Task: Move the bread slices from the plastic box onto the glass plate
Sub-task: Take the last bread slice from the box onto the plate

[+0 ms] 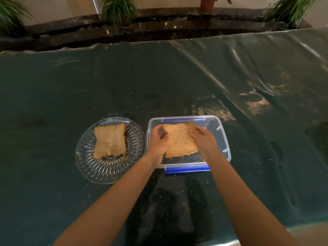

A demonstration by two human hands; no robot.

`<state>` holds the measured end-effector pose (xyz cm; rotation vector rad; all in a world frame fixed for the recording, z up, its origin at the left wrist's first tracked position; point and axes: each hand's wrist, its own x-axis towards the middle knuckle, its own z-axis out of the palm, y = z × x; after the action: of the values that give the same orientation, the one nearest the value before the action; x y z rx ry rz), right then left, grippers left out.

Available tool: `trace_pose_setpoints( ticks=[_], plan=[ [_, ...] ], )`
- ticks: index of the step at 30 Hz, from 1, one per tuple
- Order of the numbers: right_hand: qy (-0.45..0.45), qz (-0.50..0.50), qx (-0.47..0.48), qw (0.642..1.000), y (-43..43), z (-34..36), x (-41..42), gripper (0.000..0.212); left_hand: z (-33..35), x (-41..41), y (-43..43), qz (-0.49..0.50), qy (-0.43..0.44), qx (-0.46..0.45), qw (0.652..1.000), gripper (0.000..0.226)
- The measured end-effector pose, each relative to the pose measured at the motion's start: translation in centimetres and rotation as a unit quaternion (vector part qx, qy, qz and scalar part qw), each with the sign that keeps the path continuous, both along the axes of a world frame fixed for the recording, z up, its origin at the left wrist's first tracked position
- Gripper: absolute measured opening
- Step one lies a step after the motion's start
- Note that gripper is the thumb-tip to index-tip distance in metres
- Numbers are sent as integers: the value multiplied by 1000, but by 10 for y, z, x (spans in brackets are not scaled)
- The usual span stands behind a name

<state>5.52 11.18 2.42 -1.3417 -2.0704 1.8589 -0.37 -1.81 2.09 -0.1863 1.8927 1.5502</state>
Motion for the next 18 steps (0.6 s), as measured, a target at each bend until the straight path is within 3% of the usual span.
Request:
trace_pose_setpoints(
  ticks=[4,11,18],
  plan=[
    [36,26,-12,999,-8,17,-7,39,10,-9,-14,12,3,52,999,38],
    [106,39,-118,987,-36,46,-33,39,29,-26,-53,53,9,167,984,36],
    [120,80,-77,987,-90,56,-67,24,36,-51,-106,105,12,189,976,33]
  ],
)
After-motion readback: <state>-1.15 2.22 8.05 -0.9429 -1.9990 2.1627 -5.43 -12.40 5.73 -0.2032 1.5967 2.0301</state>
